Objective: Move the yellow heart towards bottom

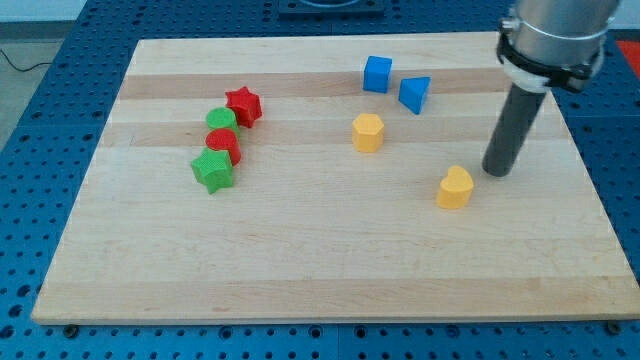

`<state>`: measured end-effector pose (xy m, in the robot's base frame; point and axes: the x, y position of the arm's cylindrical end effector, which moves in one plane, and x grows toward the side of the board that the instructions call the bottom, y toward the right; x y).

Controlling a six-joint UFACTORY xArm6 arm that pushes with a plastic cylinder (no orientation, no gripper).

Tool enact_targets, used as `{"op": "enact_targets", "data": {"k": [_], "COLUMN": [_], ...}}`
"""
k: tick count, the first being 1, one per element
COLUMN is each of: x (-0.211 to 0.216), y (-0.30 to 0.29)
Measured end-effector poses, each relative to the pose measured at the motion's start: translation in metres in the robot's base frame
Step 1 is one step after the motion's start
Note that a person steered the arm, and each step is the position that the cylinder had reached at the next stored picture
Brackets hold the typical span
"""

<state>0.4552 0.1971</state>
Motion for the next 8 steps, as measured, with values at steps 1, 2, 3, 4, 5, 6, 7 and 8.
{"op": "enact_targets", "data": {"k": [1, 2, 3, 4, 5, 6, 7, 8], "x": [-0.029, -0.055, -0.031, 0.008, 0.039, 0.052, 0.054, 0.072], "y": [-0.001, -0.042, -0.079, -0.072, -0.034, -0.021, -0.021, -0.014]}}
